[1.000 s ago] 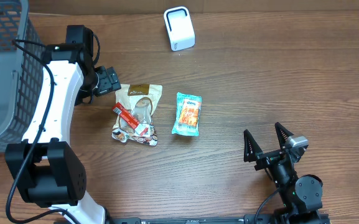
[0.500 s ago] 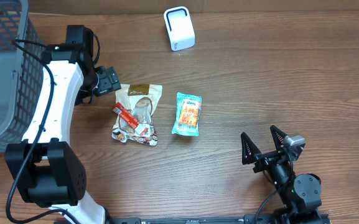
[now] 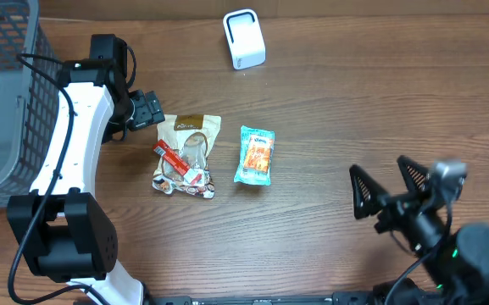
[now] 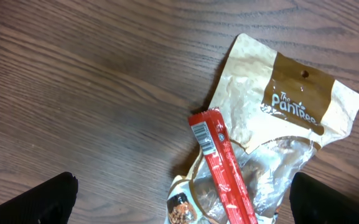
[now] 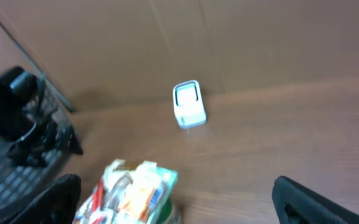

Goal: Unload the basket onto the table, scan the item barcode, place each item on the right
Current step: 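Raise the right gripper and move it left toward the teal packet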

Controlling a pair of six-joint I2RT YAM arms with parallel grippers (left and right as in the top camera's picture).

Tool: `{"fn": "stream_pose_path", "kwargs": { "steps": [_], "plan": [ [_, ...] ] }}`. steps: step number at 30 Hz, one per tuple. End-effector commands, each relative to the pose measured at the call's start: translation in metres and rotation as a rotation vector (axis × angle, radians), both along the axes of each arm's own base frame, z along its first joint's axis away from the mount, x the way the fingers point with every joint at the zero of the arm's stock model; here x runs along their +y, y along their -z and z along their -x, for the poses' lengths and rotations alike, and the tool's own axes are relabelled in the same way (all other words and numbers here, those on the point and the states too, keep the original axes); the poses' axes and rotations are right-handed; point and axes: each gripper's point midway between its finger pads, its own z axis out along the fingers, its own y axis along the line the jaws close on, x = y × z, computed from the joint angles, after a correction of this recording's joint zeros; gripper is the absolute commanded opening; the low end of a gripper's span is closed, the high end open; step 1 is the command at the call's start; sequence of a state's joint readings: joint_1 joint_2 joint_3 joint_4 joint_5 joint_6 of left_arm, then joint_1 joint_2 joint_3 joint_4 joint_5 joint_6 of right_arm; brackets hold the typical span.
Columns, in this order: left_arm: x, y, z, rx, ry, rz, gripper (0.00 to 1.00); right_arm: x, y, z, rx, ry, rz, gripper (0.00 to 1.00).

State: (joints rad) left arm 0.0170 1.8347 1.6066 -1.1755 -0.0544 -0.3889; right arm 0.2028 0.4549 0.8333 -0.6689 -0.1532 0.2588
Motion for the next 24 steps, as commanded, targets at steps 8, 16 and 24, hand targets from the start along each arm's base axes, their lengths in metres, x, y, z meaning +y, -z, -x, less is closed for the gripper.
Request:
{"fn": "stream_pose_path", "kwargs": {
  "steps": [8,16,24],
  "plan": [
    [0.002,-0.007,-0.004,-0.024,0.012,-0.011,1.00,0.058,-0.021,-0.048,0.336,-0.266,-0.049,1.00],
    [0.002,-0.007,-0.004,-0.023,0.012,-0.011,1.00,0.079,0.030,-0.067,0.570,-0.353,-0.089,0.71],
    [0.002,-0.007,-0.004,-0.023,0.012,-0.011,1.00,0.101,0.091,-0.081,0.774,-0.384,-0.051,0.41]
  ]
}}
